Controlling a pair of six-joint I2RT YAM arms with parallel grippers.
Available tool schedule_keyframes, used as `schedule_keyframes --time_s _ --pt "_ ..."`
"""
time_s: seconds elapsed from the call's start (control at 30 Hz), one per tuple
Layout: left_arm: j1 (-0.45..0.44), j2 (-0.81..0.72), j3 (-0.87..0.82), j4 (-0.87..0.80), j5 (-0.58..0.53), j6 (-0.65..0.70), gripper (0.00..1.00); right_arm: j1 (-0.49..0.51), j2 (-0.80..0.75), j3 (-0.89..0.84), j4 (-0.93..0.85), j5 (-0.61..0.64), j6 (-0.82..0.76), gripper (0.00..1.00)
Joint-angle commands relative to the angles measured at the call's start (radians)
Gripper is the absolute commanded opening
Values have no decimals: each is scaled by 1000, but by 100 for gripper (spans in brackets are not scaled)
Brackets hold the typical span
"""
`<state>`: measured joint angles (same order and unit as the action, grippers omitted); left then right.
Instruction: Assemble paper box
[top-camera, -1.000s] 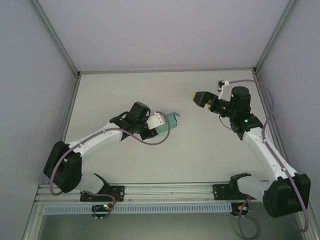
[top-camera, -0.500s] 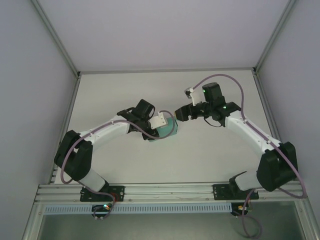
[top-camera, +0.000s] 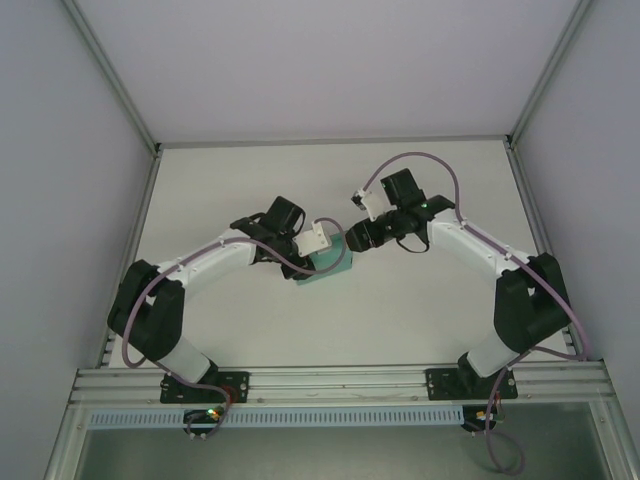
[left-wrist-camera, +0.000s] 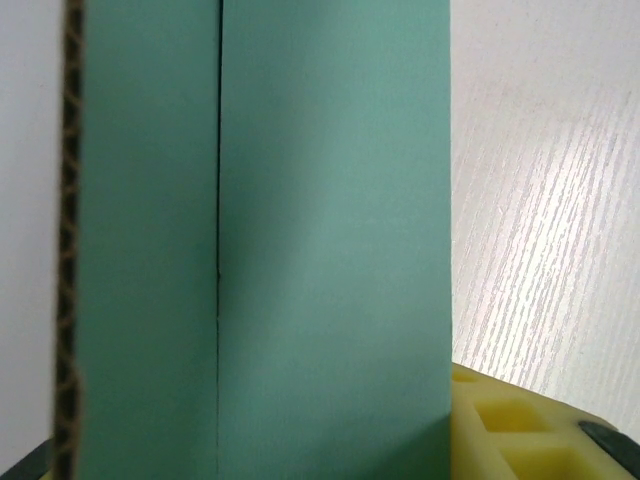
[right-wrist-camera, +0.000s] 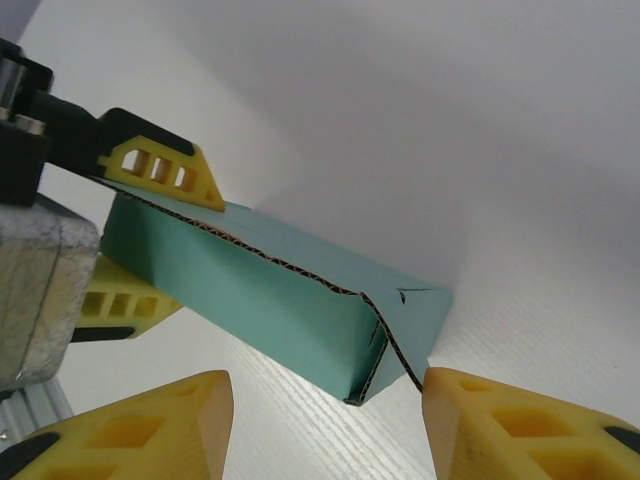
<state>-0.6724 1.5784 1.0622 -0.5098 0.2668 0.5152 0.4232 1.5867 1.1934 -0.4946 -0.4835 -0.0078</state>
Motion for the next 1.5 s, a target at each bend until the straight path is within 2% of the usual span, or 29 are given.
schedule_keyframes --time_s 0.0,0.23,0.4,0.5,0.7,0.87,1.17,1.33,1.47 --pt "3 15 20 -38 27 -2 41 17 25 48 -25 90 -44 53" --pt "2 25 25 -43 29 -3 42 20 60 87 -29 119 -123 50" --pt "1 24 28 -35 29 -4 42 29 90 115 -83 74 -119 34" --pt "1 27 28 -28 18 -8 42 46 89 114 -91 90 -113 17" --pt "-9 22 30 -5 11 -25 43 79 72 91 -75 140 5 4" --pt "-14 21 28 5 0 -29 45 135 19 -12 39 250 91 2" --pt "-16 28 32 15 -11 -44 46 176 -33 -267 312 342 276 0" --pt "-16 29 33 19 -21 -55 47 210 -51 -331 335 455 272 0" --pt "-18 34 39 24 -20 -65 47 210 -42 -315 263 478 373 0"
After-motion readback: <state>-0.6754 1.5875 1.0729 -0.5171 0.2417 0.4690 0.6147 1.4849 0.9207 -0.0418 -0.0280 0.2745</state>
